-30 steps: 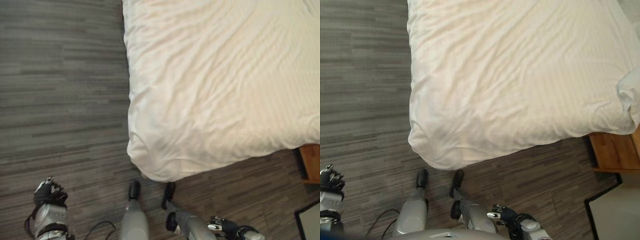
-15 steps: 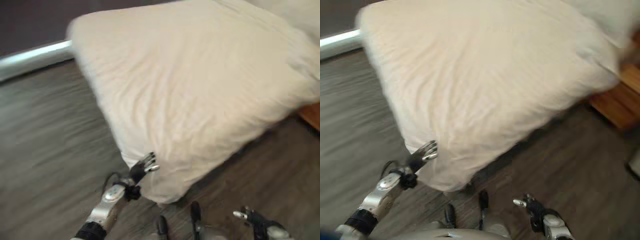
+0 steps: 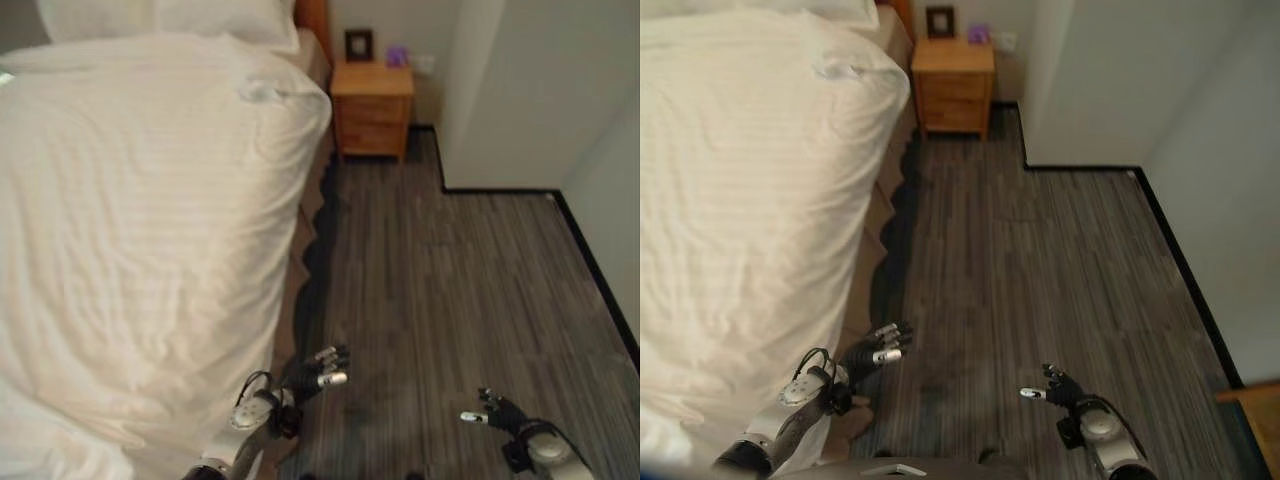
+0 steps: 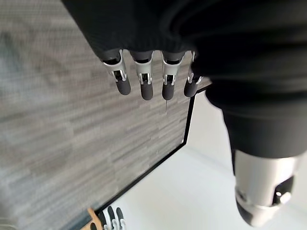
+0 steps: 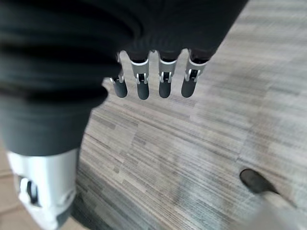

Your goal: Making the bed.

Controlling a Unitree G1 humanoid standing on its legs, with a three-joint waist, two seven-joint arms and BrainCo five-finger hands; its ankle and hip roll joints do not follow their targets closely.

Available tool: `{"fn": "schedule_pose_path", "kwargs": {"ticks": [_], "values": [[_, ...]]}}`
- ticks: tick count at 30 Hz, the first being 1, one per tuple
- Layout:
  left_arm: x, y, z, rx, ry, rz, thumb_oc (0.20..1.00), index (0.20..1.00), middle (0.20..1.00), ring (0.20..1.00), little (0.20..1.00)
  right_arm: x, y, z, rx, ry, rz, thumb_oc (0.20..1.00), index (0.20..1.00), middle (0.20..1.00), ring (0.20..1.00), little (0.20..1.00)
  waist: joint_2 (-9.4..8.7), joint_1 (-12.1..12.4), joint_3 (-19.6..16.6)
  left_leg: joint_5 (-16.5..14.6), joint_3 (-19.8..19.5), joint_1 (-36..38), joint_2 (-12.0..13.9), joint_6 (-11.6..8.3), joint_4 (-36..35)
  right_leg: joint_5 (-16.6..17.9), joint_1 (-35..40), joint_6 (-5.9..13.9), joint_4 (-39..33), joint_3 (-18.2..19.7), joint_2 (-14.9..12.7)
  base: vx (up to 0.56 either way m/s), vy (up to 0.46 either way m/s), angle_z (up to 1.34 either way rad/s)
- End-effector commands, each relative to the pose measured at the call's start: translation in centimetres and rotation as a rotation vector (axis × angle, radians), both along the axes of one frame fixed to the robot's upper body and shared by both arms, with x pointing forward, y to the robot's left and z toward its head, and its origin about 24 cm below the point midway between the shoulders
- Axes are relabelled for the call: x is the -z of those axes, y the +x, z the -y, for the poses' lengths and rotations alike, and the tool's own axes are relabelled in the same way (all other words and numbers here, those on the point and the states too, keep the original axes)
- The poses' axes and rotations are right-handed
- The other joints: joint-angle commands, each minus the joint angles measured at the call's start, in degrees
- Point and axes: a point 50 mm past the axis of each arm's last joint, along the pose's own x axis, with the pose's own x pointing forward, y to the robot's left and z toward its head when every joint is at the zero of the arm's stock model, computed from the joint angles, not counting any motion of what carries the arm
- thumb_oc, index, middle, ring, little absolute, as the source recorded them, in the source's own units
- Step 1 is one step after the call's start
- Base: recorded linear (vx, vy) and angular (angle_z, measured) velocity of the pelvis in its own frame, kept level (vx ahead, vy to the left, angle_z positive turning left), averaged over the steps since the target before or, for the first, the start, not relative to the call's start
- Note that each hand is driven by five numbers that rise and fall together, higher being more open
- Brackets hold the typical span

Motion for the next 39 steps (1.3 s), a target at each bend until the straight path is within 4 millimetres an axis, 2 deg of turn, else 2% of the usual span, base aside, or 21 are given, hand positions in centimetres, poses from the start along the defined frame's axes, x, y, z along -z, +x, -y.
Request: {"fn": "schedule_pose_path", "kwargs": {"ticks": [1, 2, 3, 4, 5, 6, 7, 10, 11, 15, 18, 19, 20, 22, 26, 28, 31, 34, 36, 38, 39], "values": [[-3.0, 1.7, 0.0, 0.002, -0.006, 0.172, 1.000, 1.000, 1.000, 1.000, 1.000, -2.3, 2.0, 1.5, 0.055, 0.021, 0.144, 1.000, 1.000, 1.000, 1.000, 1.000, -0.67, 0.1, 2.9, 5.4, -7.6, -5.1, -6.5, -5.85, -5.7, 4.5, 11.7, 6.99, -8.8, 3.5, -1.5, -0.04, -0.047, -0.65], [-3.0, 1.7, 0.0, 0.002, -0.006, 0.172, 1.000, 1.000, 1.000, 1.000, 1.000, -2.3, 2.0, 1.5, 0.055, 0.021, 0.144, 1.000, 1.000, 1.000, 1.000, 1.000, -0.71, 0.0, 2.9, 5.6, -7.5, -5.1, -6.6, -5.83, -5.9, 4.6, 11.6, 6.99, -8.9, 3.5, -1.5, 0.03, 0.007, -0.75], [-2.7, 1.0, -0.3, -0.028, -0.037, 0.150, 1.000, 1.000, 1.000, 1.000, 1.000, -2.7, 2.1, 1.8, 0.078, 0.035, 0.173, 1.000, 1.000, 1.000, 1.000, 1.000, 0.05, -0.5, 1.6, 2.5, -9.6, -0.7, -8.2, -4.51, -12.2, 5.1, 10.7, 7.12, -8.6, 6.0, -0.4, 0.01, 0.060, -1.00], [-2.6, 0.9, -0.3, -0.040, -0.054, 0.143, 1.000, 1.000, 1.000, 1.000, 1.000, -3.0, 2.2, 1.9, 0.098, 0.052, 0.193, 1.000, 1.000, 1.000, 1.000, 1.000, 0.53, -1.1, 1.2, 1.9, -9.0, 1.3, -8.2, -3.98, -15.4, 5.4, 10.3, 7.02, -8.8, 6.8, 0.2, -0.01, 0.105, -1.28], [-2.5, 1.0, 0.0, -0.041, -0.065, 0.137, 1.000, 1.000, 1.000, 1.000, 1.000, -3.1, 2.3, 2.0, 0.129, 0.064, 0.210, 1.000, 1.000, 1.000, 1.000, 1.000, 0.96, -1.5, 0.9, 2.3, -8.0, 3.0, -8.2, -3.76, -18.9, 5.7, 10.2, 6.92, -9.6, 7.5, 0.6, -0.03, 0.083, -0.86], [-2.5, 1.0, 0.0, -0.041, -0.065, 0.137, 1.000, 1.000, 1.000, 1.000, 1.000, -3.1, 2.3, 2.0, 0.129, 0.064, 0.210, 1.000, 1.000, 1.000, 1.000, 1.000, 0.96, -1.4, 0.9, 2.3, -7.9, 3.1, -8.2, -3.76, -18.9, 5.7, 10.2, 6.92, -9.6, 7.5, 0.6, -0.09, 0.163, -0.78], [-2.2, 1.3, 0.8, -0.070, -0.094, 0.122, 1.000, 1.000, 1.000, 1.000, 1.000, -3.6, 2.3, 2.2, 0.232, 0.106, 0.277, 1.000, 1.000, 1.000, 1.000, 1.000, 1.85, -2.9, -0.3, 2.8, -7.4, 4.7, -9.0, -3.34, -23.8, 5.6, 9.3, 7.28, -10.6, 7.5, 0.8, -0.07, 0.158, -0.45], [-2.5, 1.9, 1.0, -0.095, -0.071, 0.155, 1.000, 1.000, 1.000, 1.000, 1.000, -3.1, 2.1, 2.0, 0.321, 0.144, 0.286, 1.000, 1.000, 1.000, 1.000, 1.000, 2.37, -3.9, -0.6, 2.7, -6.6, 5.8, -9.6, -3.07, -24.8, 6.3, 8.9, 7.87, -10.2, 8.3, 0.4, -0.05, 0.132, 0.14], [-2.7, 2.2, 0.8, -0.137, -0.079, 0.165, 1.000, 1.000, 1.000, 1.000, 1.000, -2.6, 1.7, 1.1, 0.364, 0.207, 0.278, 1.000, 1.000, 1.000, 1.000, 1.000, 2.58, -4.0, -0.7, 2.3, -6.6, 6.4, -10.2, -2.64, -25.0, 7.1, 8.6, 8.26, -10.1, 9.2, -0.1, -0.05, 0.142, 0.12], [-2.1, 1.8, 0.7, -0.175, -0.079, 0.138, 1.000, 1.000, 1.000, 1.000, 1.000, -1.8, 0.7, -0.1, 0.316, 0.227, 0.225, 1.000, 1.000, 1.000, 1.000, 1.000, 2.36, -3.7, -1.4, 1.8, -6.8, 7.1, -11.2, -1.96, -25.6, 7.4, 9.3, 8.80, -10.6, 9.1, -0.9, -0.02, 0.105, -0.14], [-1.5, 1.4, 0.1, -0.199, -0.038, 0.124, 1.000, 1.000, 1.000, 1.000, 1.000, -1.7, 0.5, -0.4, 0.361, 0.265, 0.227, 1.000, 1.000, 1.000, 1.000, 1.000, 2.04, -3.5, -1.7, 1.3, -6.5, 7.6, -12.2, -1.14, -25.6, 7.9, 9.1, 9.75, -10.1, 10.0, -1.8, -0.04, 0.114, 0.14], [-0.3, 0.7, -1.7, -0.497, 0.048, 0.072, 1.000, 1.000, 1.000, 1.000, 1.000, -4.2, 0.9, 1.5, 0.730, 0.442, 0.447, 1.000, 1.000, 1.000, 1.000, 1.000, 3.41, -3.6, 0.0, 1.0, 2.8, 7.4, -5.7, -5.00, -14.9, 5.6, 12.9, 6.93, -12.7, -0.2, -0.4, -0.16, 0.246, 0.06], [-0.4, 1.3, -0.8, -0.457, 0.063, 0.084, 1.000, 1.000, 1.000, 1.000, 1.000, -4.3, 0.7, 1.4, 0.819, 0.491, 0.476, 1.000, 1.000, 1.000, 1.000, 1.000, 5.38, -5.2, -1.7, 1.8, 4.1, 9.1, -6.6, -5.00, -23.6, 6.0, 11.4, 7.55, -12.4, -1.1, -0.2, -0.20, 0.228, 0.22], [-1.6, 2.7, -0.7, -0.471, 0.047, 0.138, 1.000, 1.000, 1.000, 1.000, 1.000, -4.6, 1.3, 0.3, 0.858, 0.593, 0.499, 1.000, 1.000, 1.000, 1.000, 1.000, 5.05, -5.9, -2.5, 2.0, 3.0, 9.0, -7.3, -4.90, -24.0, 7.4, 10.9, 7.93, -12.6, -1.9, -1.4, -0.17, 0.204, 0.52], [-2.3, 2.9, -1.9, -0.508, 0.065, 0.170, 1.000, 1.000, 1.000, 1.000, 1.000, -4.8, 1.9, -0.2, 0.711, 0.529, 0.471, 1.000, 1.000, 1.000, 1.000, 1.000, 4.22, -5.0, -2.5, 1.1, 3.2, 9.9, -8.5, -3.88, -24.5, 8.3, 11.0, 8.77, -12.1, -1.7, -2.7, -0.04, 0.132, 0.05], [-1.7, 2.3, -3.3, -0.572, 0.088, 0.145, 1.000, 1.000, 1.000, 1.000, 1.000, -6.0, 3.1, -0.3, 0.619, 0.482, 0.512, 1.000, 1.000, 1.000, 1.000, 1.000, 3.36, -3.9, -2.2, 0.2, 2.8, 9.9, -9.3, -2.96, -23.9, 8.6, 11.1, 9.23, -11.4, -1.4, -3.7, 0.01, 0.098, -0.01], [-1.5, 2.0, -4.0, -0.593, 0.114, 0.141, 1.000, 1.000, 1.000, 1.000, 1.000, -7.2, 4.1, -0.4, 0.586, 0.470, 0.566, 1.000, 1.000, 1.000, 1.000, 1.000, 3.09, -3.3, -2.1, -0.2, 1.9, 10.0, -10.2, -2.23, -23.7, 8.4, 11.2, 9.39, -10.5, -0.8, -4.3, 0.05, 0.089, -0.02], [-2.6, 2.1, -5.3, -0.608, 0.179, 0.203, 1.000, 1.000, 1.000, 1.000, 1.000, -8.6, 5.5, -1.1, 0.524, 0.472, 0.624, 1.000, 1.000, 1.000, 1.000, 1.000, 2.62, -2.3, -2.1, -0.5, 0.2, 10.0, -11.1, -1.42, -24.0, 8.1, 11.4, 9.65, -9.8, 0.5, -4.8, 0.11, 0.110, 0.03], [-4.0, 2.6, -6.7, -0.703, 0.207, 0.275, 1.000, 1.000, 1.000, 1.000, 1.000, -9.9, 6.8, -2.3, 0.376, 0.439, 0.649, 1.000, 1.000, 1.000, 1.000, 1.000, 1.87, -0.7, -1.8, -1.0, -1.7, 9.2, -11.8, -0.65, -22.9, 7.4, 11.4, 9.60, -8.5, 1.3, -5.2, 0.14, 0.079, 0.08], [-5.6, 3.1, -7.7, -0.737, 0.297, 0.360, 1.000, 1.000, 1.000, 1.000, 1.000, -10.7, 7.7, -3.7, 0.303, 0.455, 0.671, 1.000, 1.000, 1.000, 1.000, 1.000, 1.57, 0.6, -1.4, -1.5, -2.8, 8.4, -12.5, -0.31, -22.1, 7.1, 11.5, 9.71, -7.9, 0.9, -5.7, 0.13, 0.042, 0.17], [-5.6, 3.1, -7.7, -0.737, 0.298, 0.360, 1.000, 1.000, 1.000, 1.000, 1.000, -10.7, 7.7, -3.7, 0.302, 0.456, 0.671, 1.000, 1.000, 1.000, 1.000, 1.000, 1.55, 0.5, -1.4, -1.5, -2.8, 8.3, -12.5, -0.30, -22.1, 7.0, 11.5, 9.72, -7.9, 0.8, -5.8, 0.15, 0.043, 0.24]]}}
